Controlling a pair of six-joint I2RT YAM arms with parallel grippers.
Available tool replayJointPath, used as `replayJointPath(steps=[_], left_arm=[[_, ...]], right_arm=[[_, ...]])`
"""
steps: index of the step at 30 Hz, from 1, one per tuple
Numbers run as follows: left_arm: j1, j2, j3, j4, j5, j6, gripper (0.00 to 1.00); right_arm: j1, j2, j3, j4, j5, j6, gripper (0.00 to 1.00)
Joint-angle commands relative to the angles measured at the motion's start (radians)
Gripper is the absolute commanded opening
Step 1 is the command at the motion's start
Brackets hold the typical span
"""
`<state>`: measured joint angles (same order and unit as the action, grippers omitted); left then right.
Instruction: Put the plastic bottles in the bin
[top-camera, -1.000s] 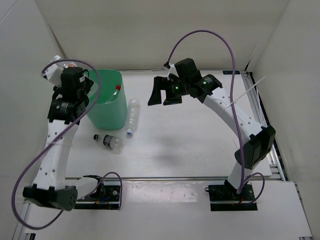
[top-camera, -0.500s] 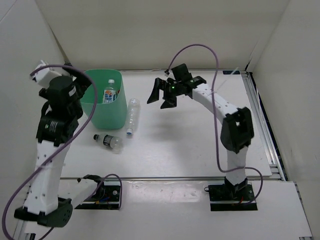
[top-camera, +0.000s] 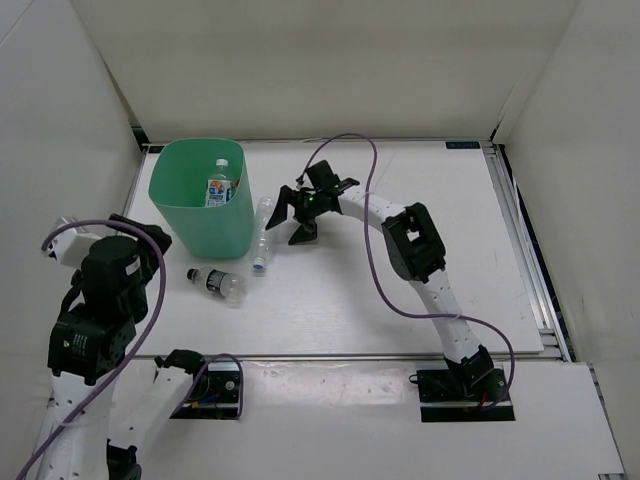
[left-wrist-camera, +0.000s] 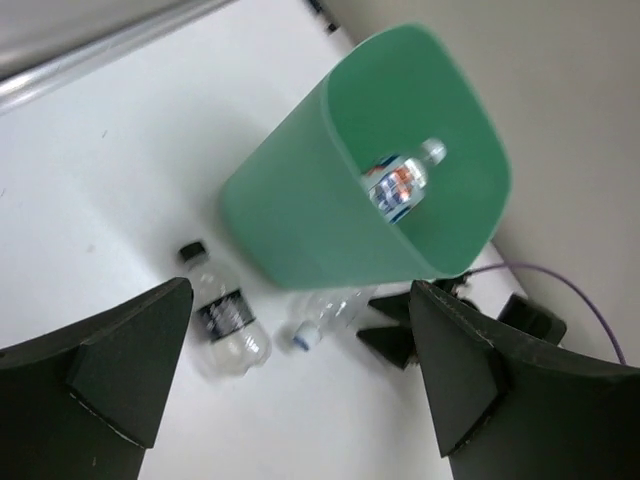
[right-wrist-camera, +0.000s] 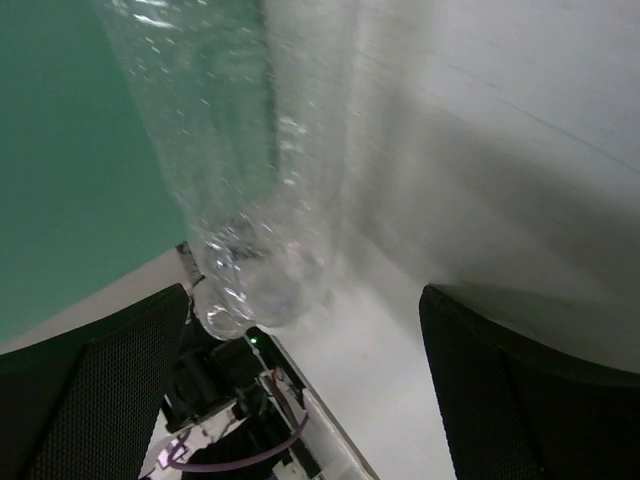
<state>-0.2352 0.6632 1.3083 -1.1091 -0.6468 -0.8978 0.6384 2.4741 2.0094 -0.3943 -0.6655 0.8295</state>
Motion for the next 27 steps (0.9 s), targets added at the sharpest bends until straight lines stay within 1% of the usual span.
replayJointPath(steps=[1, 4, 7, 9, 12, 13, 15, 16, 17, 18, 19, 20, 21, 22, 23, 24, 25, 27], left_arm=[[-0.001, -0.043, -0.003, -0.205, 0.021, -0.148, 1.00], [-0.001, -0.085, -0.012, -0.261, 0.050, -0.171, 1.00], [-0.001, -0.114, -0.012, -0.293, 0.073, -0.185, 1.00], [-0.001, -0.128, -0.023, -0.307, 0.085, -0.220, 1.00], [-0.001, -0.165, -0.061, -0.307, 0.095, -0.277, 1.00], [-0.001, -0.165, -0.087, -0.307, 0.095, -0.291, 1.00], [-0.001, -0.197, -0.115, -0.307, 0.095, -0.329, 1.00], [-0.001, -0.212, -0.141, -0.307, 0.095, -0.345, 1.00], [-0.001, -0.221, -0.153, -0.307, 0.095, -0.360, 1.00], [-0.001, -0.221, -0.168, -0.307, 0.095, -0.395, 1.00], [-0.001, -0.237, -0.203, -0.307, 0.084, -0.417, 1.00], [-0.001, -0.255, -0.225, -0.293, 0.084, -0.447, 1.00], [-0.001, -0.264, -0.250, -0.275, 0.084, -0.447, 1.00], [-0.001, -0.277, -0.301, -0.230, 0.099, -0.457, 1.00], [-0.010, -0.299, -0.329, -0.212, 0.110, -0.484, 1.00], [-0.010, -0.310, -0.357, -0.196, 0.122, -0.504, 1.00], [-0.010, -0.332, -0.409, -0.161, 0.153, -0.518, 1.00], [-0.010, -0.350, -0.461, -0.124, 0.186, -0.553, 1.00]], right_arm=[[0.035, 0.037, 0.092, 0.120, -0.060, 0.085, 1.00], [0.055, 0.109, 0.161, 0.163, -0.085, 0.144, 0.97], [0.055, 0.163, 0.189, 0.212, -0.104, 0.187, 0.89], [0.055, 0.186, 0.189, 0.224, -0.114, 0.215, 0.84], [0.055, 0.186, 0.141, 0.224, -0.132, 0.226, 0.70], [0.055, 0.166, 0.115, 0.224, -0.132, 0.214, 0.60], [0.034, 0.102, 0.007, 0.224, -0.132, 0.185, 0.51], [0.033, 0.041, -0.036, 0.224, -0.132, 0.151, 0.43], [0.021, 0.004, -0.079, 0.213, -0.123, 0.136, 0.41], [0.006, -0.033, -0.166, 0.213, -0.123, 0.120, 0.40], [0.006, -0.111, -0.207, 0.213, -0.123, 0.103, 0.38], [-0.020, -0.151, -0.239, 0.201, -0.137, 0.076, 0.38], [-0.029, -0.191, -0.283, 0.190, -0.137, 0.065, 0.35], [-0.039, -0.272, -0.294, 0.160, -0.137, 0.051, 0.34], [-0.055, -0.315, -0.294, 0.147, -0.137, 0.042, 0.33], [-0.055, -0.398, -0.307, 0.147, -0.137, 0.042, 0.33], [-0.066, -0.434, -0.282, 0.147, -0.099, 0.042, 0.31], [-0.066, -0.496, -0.220, 0.133, -0.033, 0.062, 0.24]])
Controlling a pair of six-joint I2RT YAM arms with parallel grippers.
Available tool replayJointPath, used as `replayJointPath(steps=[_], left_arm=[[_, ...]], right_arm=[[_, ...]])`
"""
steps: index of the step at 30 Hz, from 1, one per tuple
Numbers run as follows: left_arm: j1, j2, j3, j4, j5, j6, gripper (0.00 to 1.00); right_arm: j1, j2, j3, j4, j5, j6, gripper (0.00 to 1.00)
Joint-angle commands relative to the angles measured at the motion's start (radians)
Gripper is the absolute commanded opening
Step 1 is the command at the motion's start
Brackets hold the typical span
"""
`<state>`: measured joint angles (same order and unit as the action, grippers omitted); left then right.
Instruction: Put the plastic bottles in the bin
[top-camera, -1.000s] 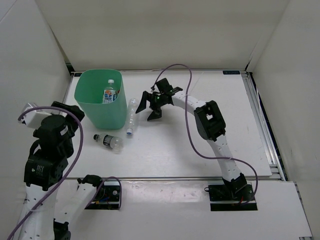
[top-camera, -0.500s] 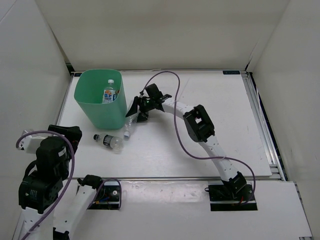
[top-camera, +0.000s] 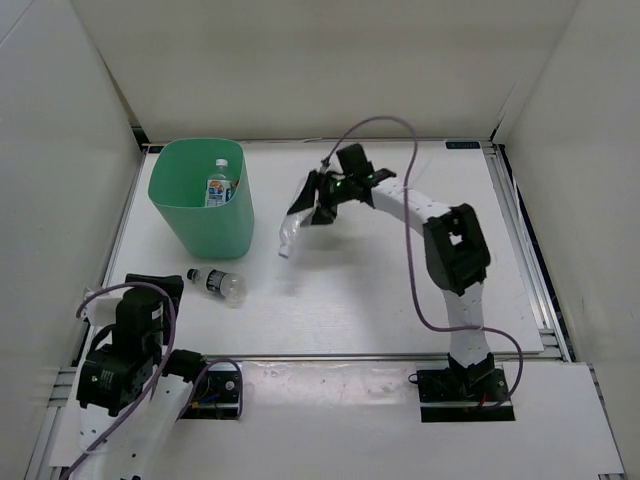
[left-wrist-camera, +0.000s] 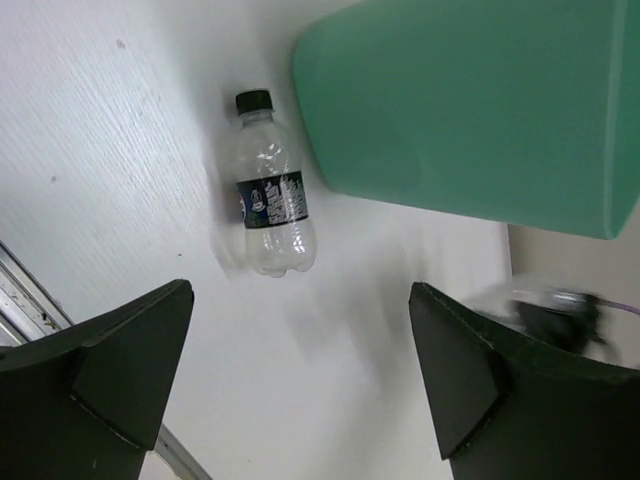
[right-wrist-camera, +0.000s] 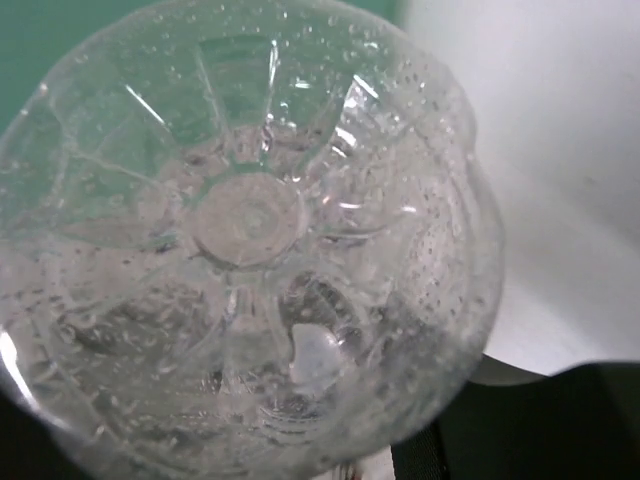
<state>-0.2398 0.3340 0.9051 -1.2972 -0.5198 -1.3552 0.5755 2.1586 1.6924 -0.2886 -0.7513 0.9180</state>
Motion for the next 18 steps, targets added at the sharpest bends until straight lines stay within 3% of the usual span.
replayJointPath(steps=[1, 3, 5, 6, 7, 9, 11, 16, 18], left_arm=[[-0.006, -0.021, -0.083, 0.081, 0.076, -0.107, 1.00], [-0.006, -0.033, -0.130, 0.131, 0.122, -0.107, 1.00], [-0.006, -0.033, -0.130, 0.151, 0.142, -0.107, 1.00], [-0.006, -0.024, -0.130, 0.151, 0.142, -0.082, 1.00], [-0.006, -0.007, -0.130, 0.162, 0.142, -0.072, 1.00], [-0.006, 0.025, -0.104, 0.162, 0.152, -0.047, 1.00], [-0.006, 0.049, -0.072, 0.153, 0.194, 0.008, 1.00], [-0.006, 0.117, 0.021, 0.111, 0.239, 0.158, 1.00], [-0.006, 0.137, 0.079, 0.081, 0.239, 0.237, 1.00]], right_arm=[[0.010, -0.190, 0.137, 0.028, 0.103, -0.016, 0.22], [0.056, -0.160, 0.319, 0.028, 0.238, -0.016, 0.21], [0.101, -0.082, 0.526, -0.012, 0.266, -0.054, 0.21], [0.116, 0.013, 0.755, -0.033, 0.283, -0.071, 0.22], [0.145, 0.050, 0.832, -0.043, 0.327, -0.086, 0.24], [0.170, 0.061, 0.853, 0.009, 0.381, -0.122, 0.25], [0.198, 0.024, 0.715, 0.115, 0.429, -0.152, 0.26], [0.309, 0.070, 0.823, 0.141, 0.631, -0.468, 0.34], [0.322, 0.070, 0.773, 0.219, 0.705, -0.484, 0.35]])
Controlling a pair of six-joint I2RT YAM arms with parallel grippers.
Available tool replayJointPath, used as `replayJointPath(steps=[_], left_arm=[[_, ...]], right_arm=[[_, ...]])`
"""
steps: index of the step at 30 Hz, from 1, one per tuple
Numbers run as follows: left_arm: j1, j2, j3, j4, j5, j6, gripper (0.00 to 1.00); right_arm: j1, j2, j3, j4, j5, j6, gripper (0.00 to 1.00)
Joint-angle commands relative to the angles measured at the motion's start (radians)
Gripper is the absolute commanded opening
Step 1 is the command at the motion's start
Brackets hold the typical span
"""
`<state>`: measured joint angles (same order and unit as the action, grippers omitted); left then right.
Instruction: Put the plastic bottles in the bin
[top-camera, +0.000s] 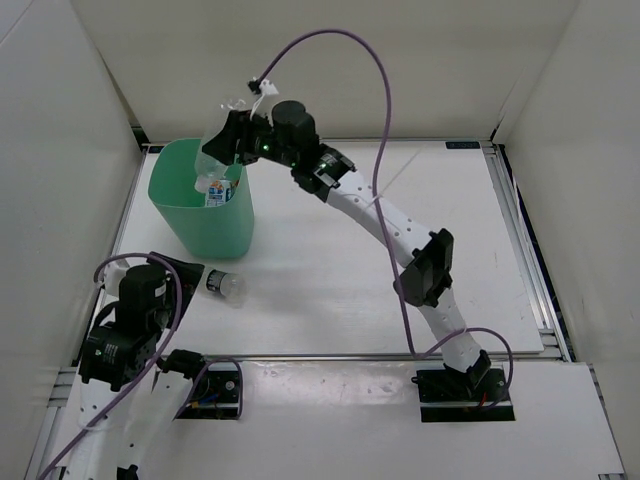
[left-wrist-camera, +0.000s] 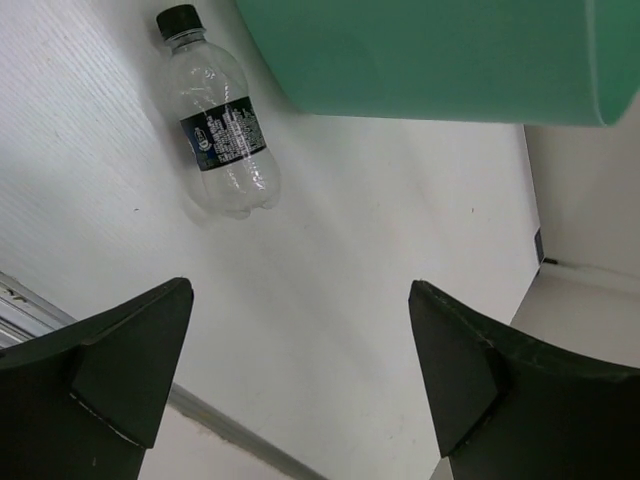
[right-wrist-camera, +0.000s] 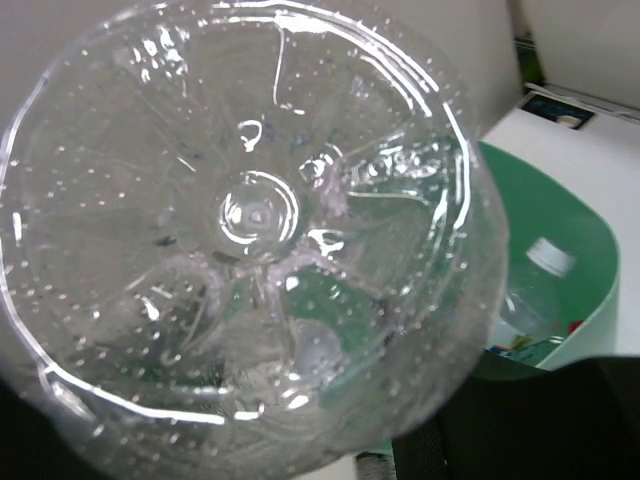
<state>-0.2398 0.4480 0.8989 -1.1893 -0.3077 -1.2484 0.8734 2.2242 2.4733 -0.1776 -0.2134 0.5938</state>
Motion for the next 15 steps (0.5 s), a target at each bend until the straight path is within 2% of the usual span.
replayJointPath(steps=[1, 3, 6, 8, 9, 10, 13, 15], left_arm=[[-0.006, 0.043, 0.103, -0.053, 0.027, 0.150, 1.00], [-0.006, 0.055, 0.133, -0.075, 0.027, 0.205, 1.00], [-0.006, 0.055, 0.167, -0.085, 0.027, 0.247, 1.00], [-0.006, 0.055, 0.178, -0.073, 0.027, 0.260, 1.00], [-0.006, 0.046, 0.169, -0.073, 0.018, 0.241, 1.00], [-0.006, 0.037, 0.160, -0.063, 0.018, 0.221, 1.00], [-0.006, -0.002, 0.060, 0.023, 0.027, 0.155, 1.00], [-0.006, -0.031, -0.003, 0.077, 0.041, 0.077, 1.00]], right_arm=[[0.024, 0.017, -0.008, 0.121, 0.184, -0.170, 0.35], [0.024, 0.055, 0.009, 0.134, 0.216, -0.183, 0.35], [0.036, 0.074, 0.021, 0.153, 0.291, -0.235, 0.47], [0.058, 0.083, 0.000, 0.141, 0.322, -0.247, 0.75], [0.058, 0.083, -0.001, 0.129, 0.322, -0.264, 0.92], [0.074, 0.068, -0.001, 0.092, 0.322, -0.308, 1.00], [0.099, -0.029, -0.010, -0.014, 0.370, -0.373, 1.00], [0.108, -0.107, -0.098, -0.060, 0.393, -0.373, 1.00]])
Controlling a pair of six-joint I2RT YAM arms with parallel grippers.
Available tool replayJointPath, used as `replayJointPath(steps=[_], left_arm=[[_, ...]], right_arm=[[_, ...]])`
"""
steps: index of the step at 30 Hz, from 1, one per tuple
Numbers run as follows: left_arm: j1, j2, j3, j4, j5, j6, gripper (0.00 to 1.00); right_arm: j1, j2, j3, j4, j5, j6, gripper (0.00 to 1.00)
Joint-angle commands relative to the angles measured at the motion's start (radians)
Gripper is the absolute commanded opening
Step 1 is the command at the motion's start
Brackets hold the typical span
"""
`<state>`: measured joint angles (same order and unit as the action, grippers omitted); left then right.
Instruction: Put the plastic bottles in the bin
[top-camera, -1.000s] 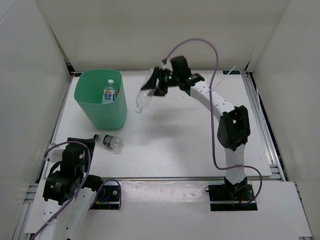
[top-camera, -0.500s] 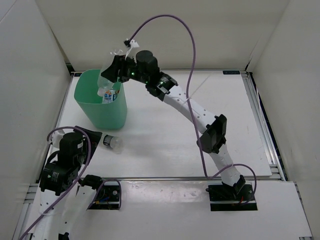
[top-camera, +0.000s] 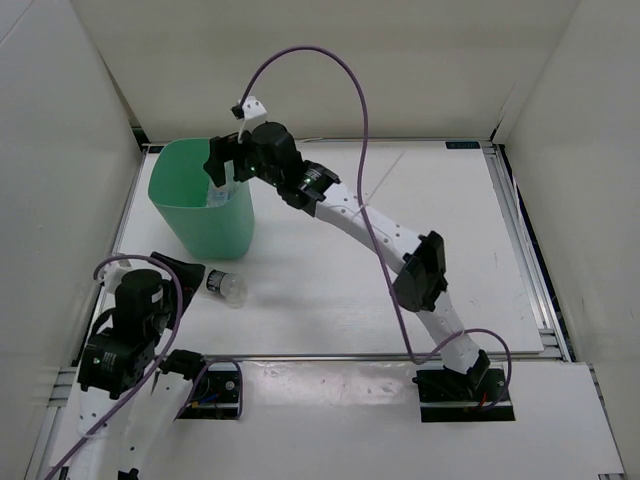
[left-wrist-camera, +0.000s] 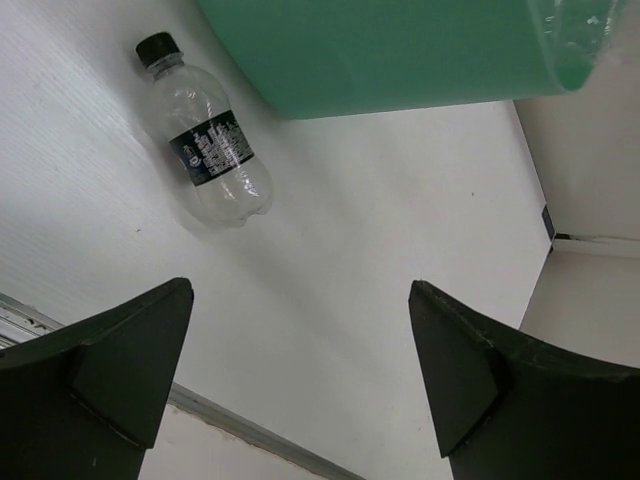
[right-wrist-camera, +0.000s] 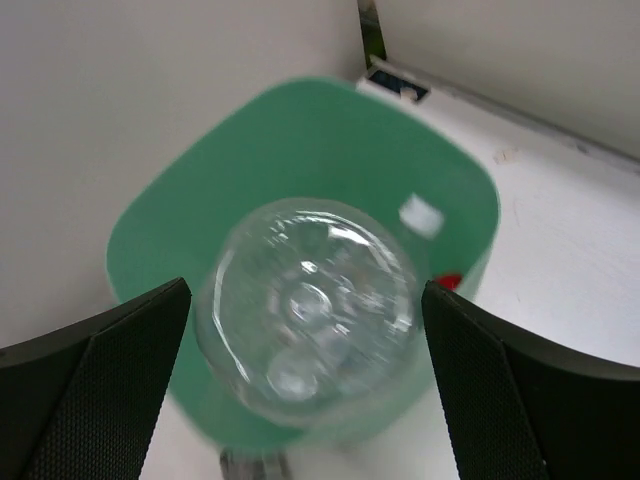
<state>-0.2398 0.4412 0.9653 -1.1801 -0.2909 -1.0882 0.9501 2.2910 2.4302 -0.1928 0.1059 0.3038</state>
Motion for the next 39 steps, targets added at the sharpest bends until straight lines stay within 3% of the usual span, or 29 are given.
replayJointPath(steps=[1, 5, 9, 17, 30, 32, 35, 39], left_arm=[[-0.006, -0.024, -0.144, 0.106, 0.024, -0.120, 1.00], [-0.006, -0.033, -0.349, 0.192, 0.015, -0.315, 1.00], [-0.006, 0.037, -0.495, 0.461, 0.038, -0.378, 1.00], [-0.006, 0.283, -0.464, 0.575, -0.014, -0.317, 1.00], [0.005, 0.476, -0.524, 0.686, 0.002, -0.319, 1.00], [0.005, 0.498, -0.524, 0.686, 0.025, -0.299, 0.87], [0.023, 0.461, -0.533, 0.686, 0.050, -0.259, 0.50], [0.057, 0.316, -0.543, 0.645, 0.076, -0.203, 0.42]], right_arm=[[0.032, -0.262, -0.094, -0.083, 0.087, -0.065, 1.00], [0.032, -0.436, -0.218, -0.235, 0.112, -0.019, 1.00], [0.041, -0.539, -0.218, -0.419, 0.087, 0.006, 1.00], [0.050, -0.708, -0.417, -0.523, 0.058, 0.049, 1.00], [0.050, -0.748, -0.407, -0.609, 0.080, 0.006, 1.00], [0.050, -0.748, -0.416, -0.609, 0.080, -0.006, 1.00], [0.050, -0.748, -0.428, -0.619, 0.080, -0.026, 1.00], [0.039, -0.748, -0.457, -0.619, 0.071, -0.026, 1.00]])
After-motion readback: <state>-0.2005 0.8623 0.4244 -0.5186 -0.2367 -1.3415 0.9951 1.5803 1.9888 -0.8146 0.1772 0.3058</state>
